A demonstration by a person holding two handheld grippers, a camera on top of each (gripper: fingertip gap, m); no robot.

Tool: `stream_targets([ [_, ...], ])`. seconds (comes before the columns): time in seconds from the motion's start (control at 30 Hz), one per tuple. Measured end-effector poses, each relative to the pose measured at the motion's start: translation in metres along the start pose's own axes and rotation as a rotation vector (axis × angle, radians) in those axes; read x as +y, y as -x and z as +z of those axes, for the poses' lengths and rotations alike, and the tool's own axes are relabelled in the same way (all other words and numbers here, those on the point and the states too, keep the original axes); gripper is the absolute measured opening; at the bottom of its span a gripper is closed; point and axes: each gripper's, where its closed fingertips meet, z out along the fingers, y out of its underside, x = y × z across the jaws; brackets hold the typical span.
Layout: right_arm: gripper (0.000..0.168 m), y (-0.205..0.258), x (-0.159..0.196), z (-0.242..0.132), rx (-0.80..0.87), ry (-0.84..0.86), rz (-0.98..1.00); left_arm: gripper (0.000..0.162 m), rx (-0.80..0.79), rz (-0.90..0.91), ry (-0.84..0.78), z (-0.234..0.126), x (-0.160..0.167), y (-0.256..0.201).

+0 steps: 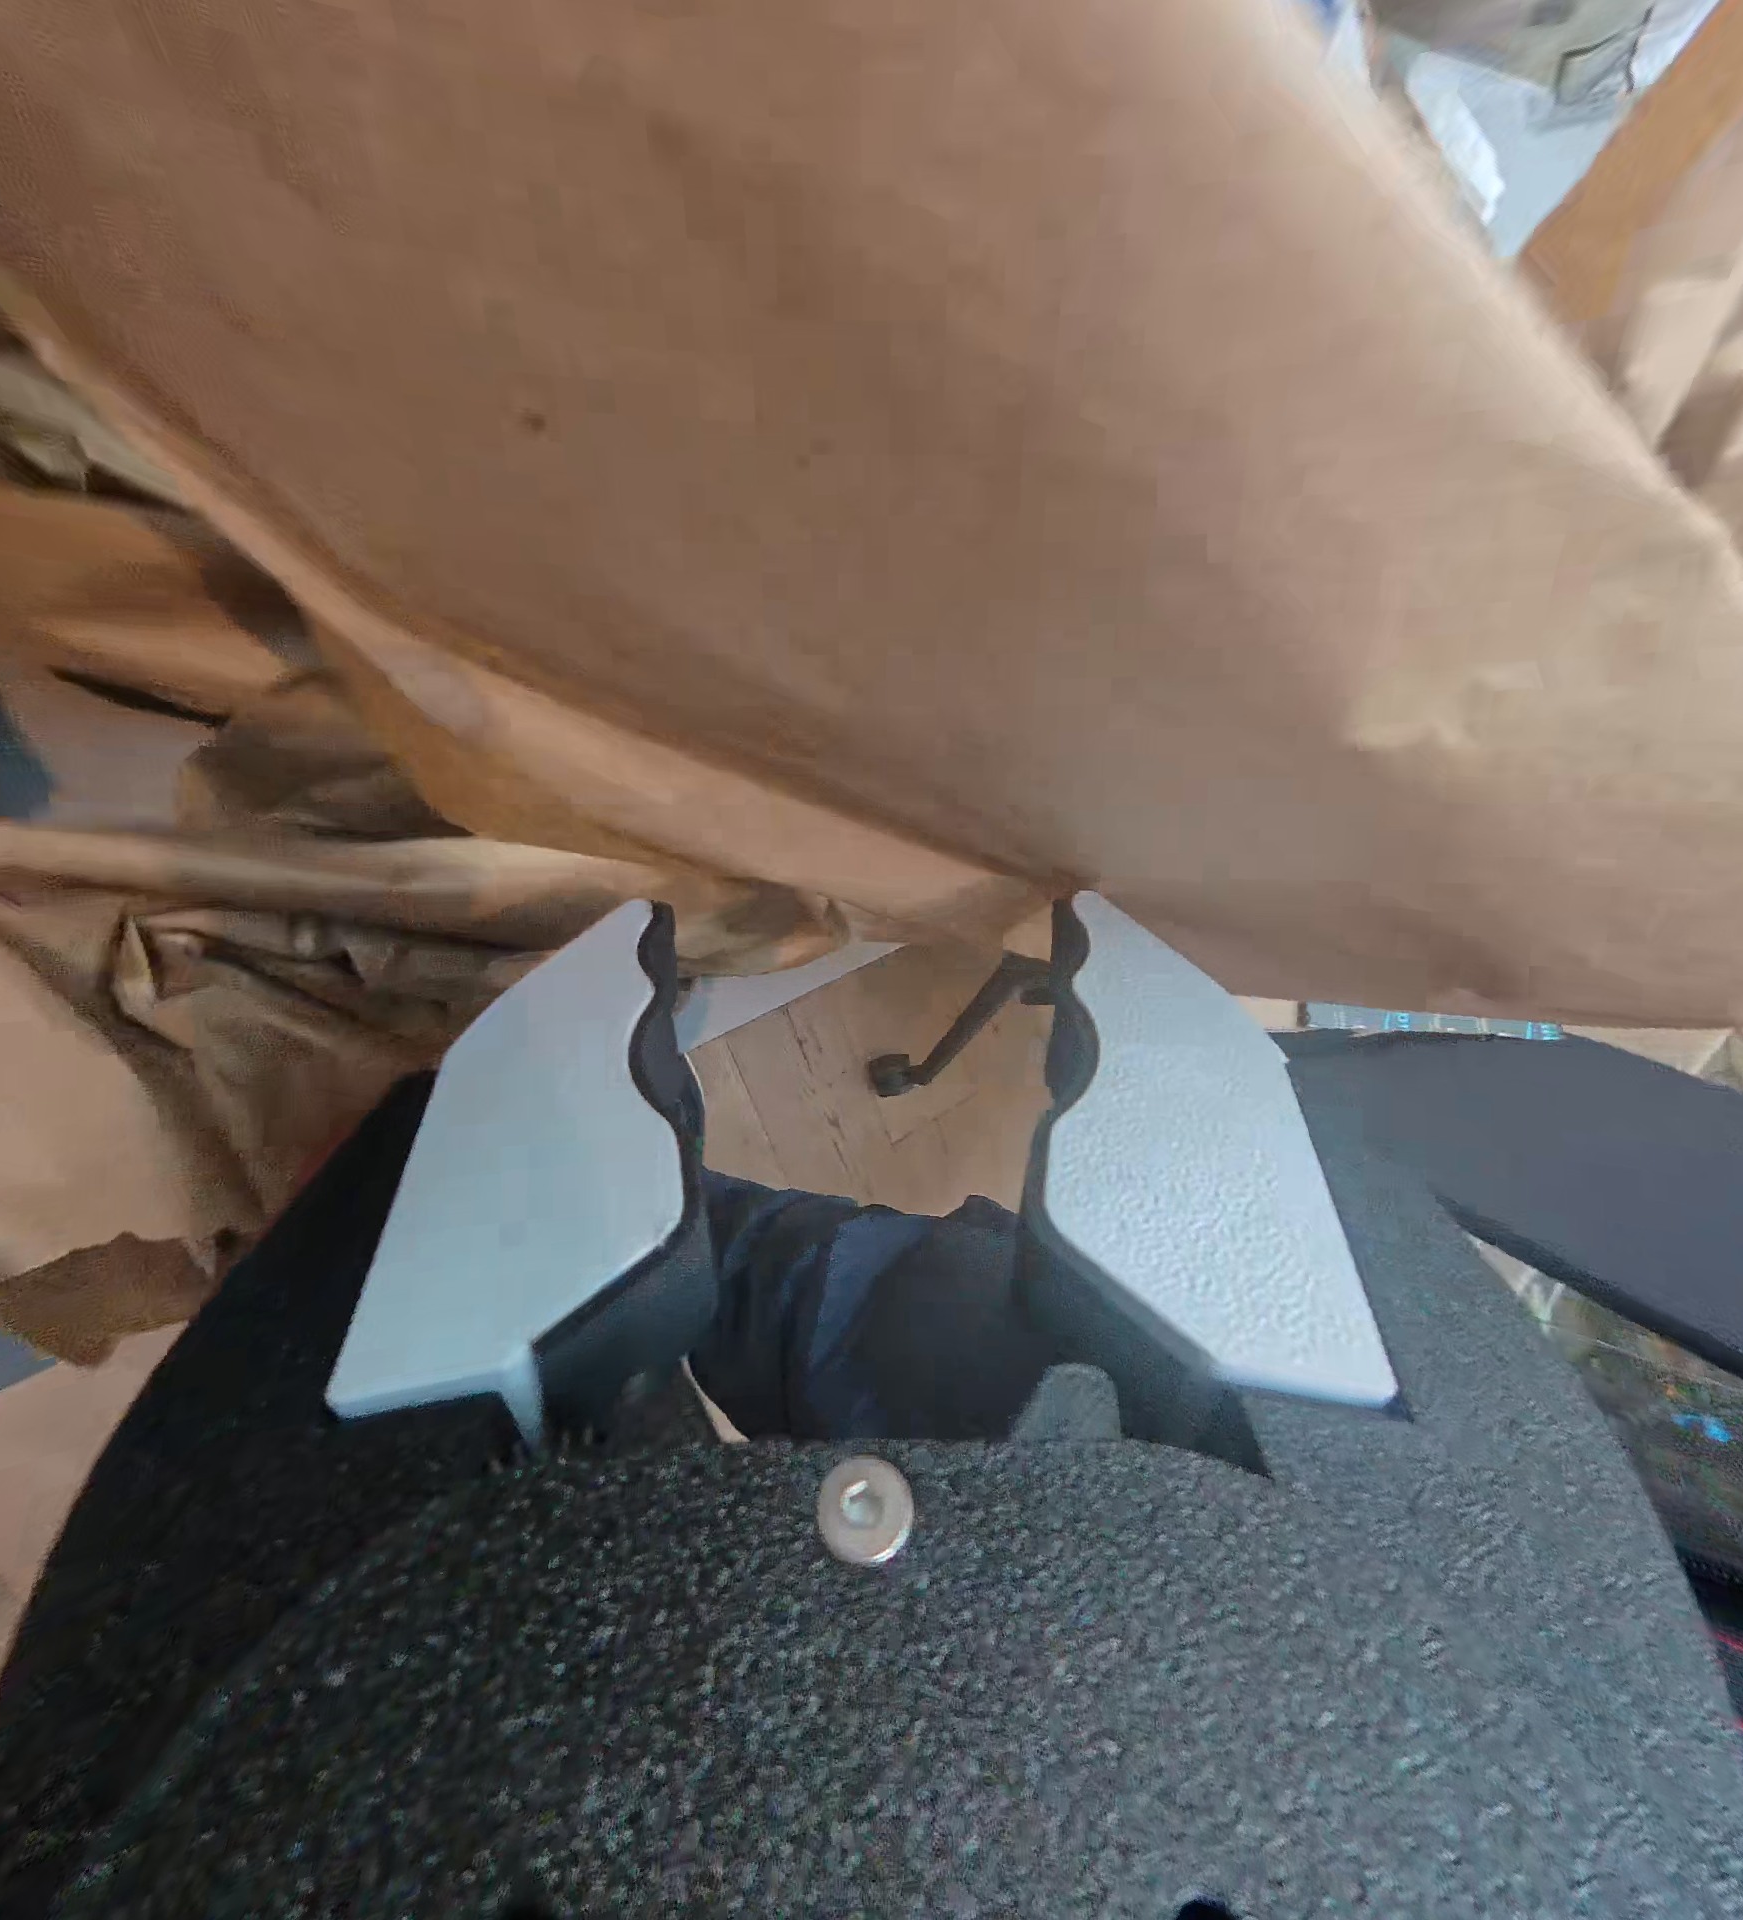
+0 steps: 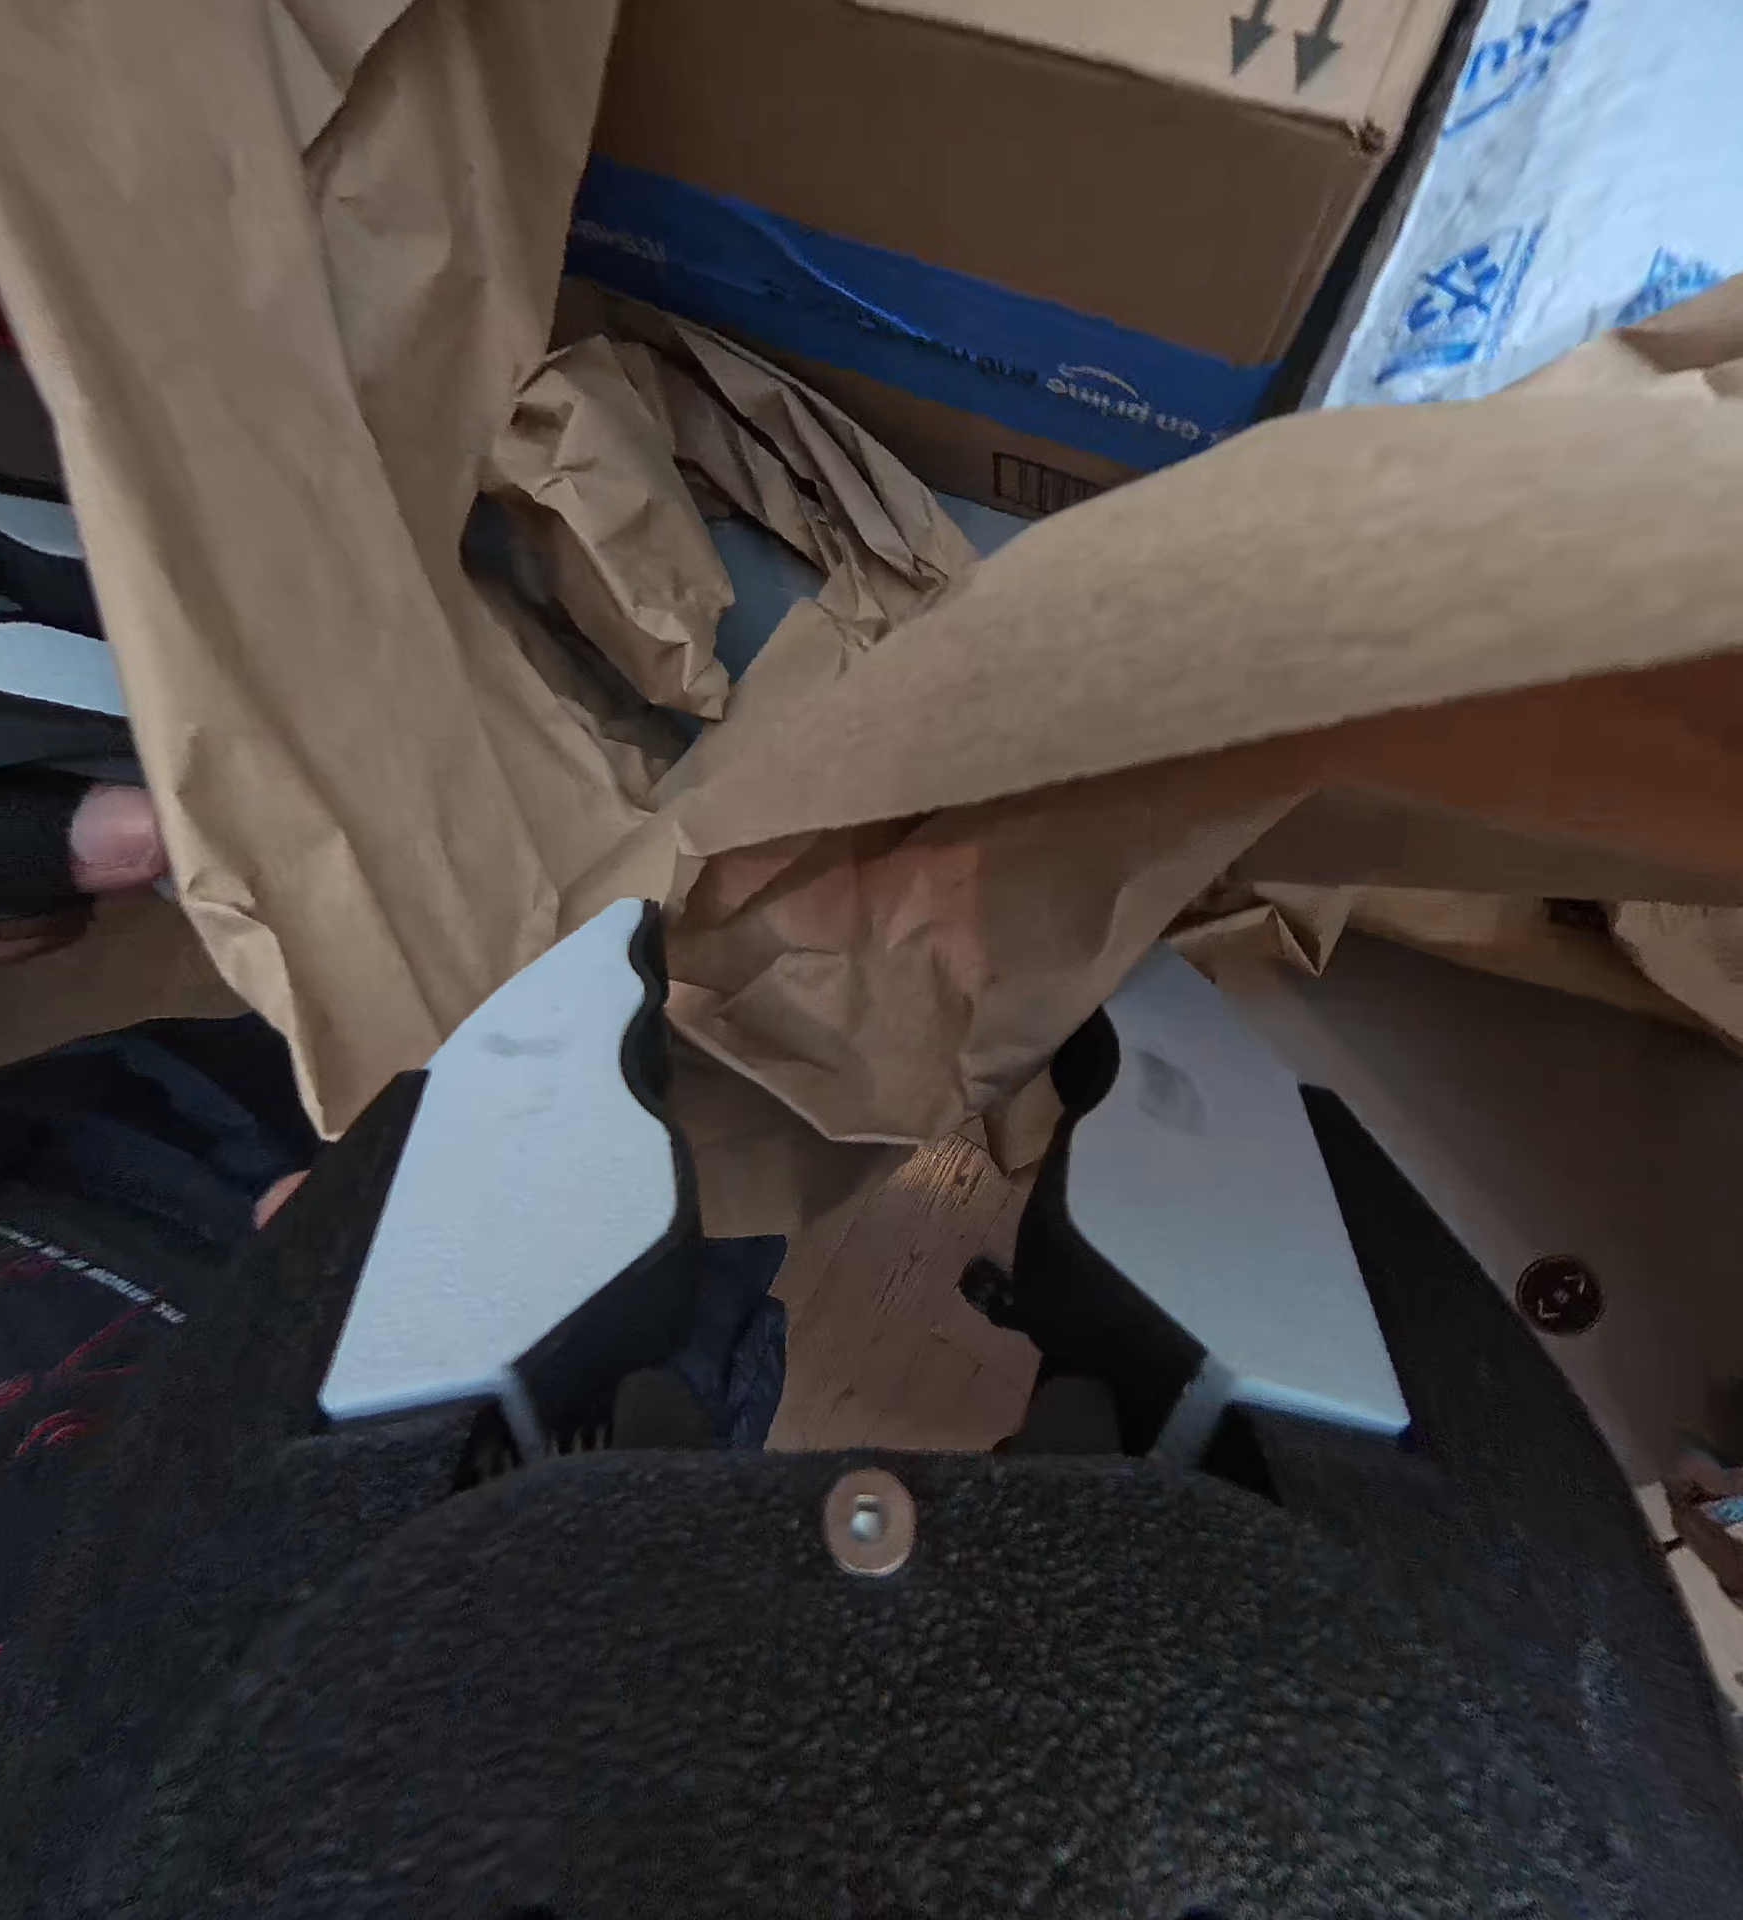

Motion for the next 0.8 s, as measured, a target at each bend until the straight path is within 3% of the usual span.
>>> stream_targets([
  [0.2,0.049,0.057,-0.025,-0.013,-0.158,-0.003,-0.378,0.07,0.056,0.191,-0.074,-0.034,-0.013,-0.032],
  [0.37,0.041,0.123,-0.046,-0.009,-0.47,-0.021,-0.657,0.07,0.111,0.313,-0.105,-0.056,-0.018,-0.046],
  [0.43,0.038,0.147,-0.057,-0.002,-0.661,-0.054,-0.594,0.07,0.073,0.369,-0.11,-0.063,-0.019,-0.043],
  [0.57,0.037,0.153,-0.071,0.04,-0.914,-0.06,-0.187,0.069,-0.01,0.396,-0.097,-0.071,-0.016,-0.025],
  [0.7,0.033,0.13,-0.043,0.102,-0.844,0.051,0.132,0.069,-0.027,0.348,-0.098,-0.07,-0.014,-0.014],
  [0.8,0.048,0.119,-0.008,0.131,-0.703,0.179,0.154,0.068,-0.059,0.344,-0.051,-0.056,-0.013,-0.006],
])
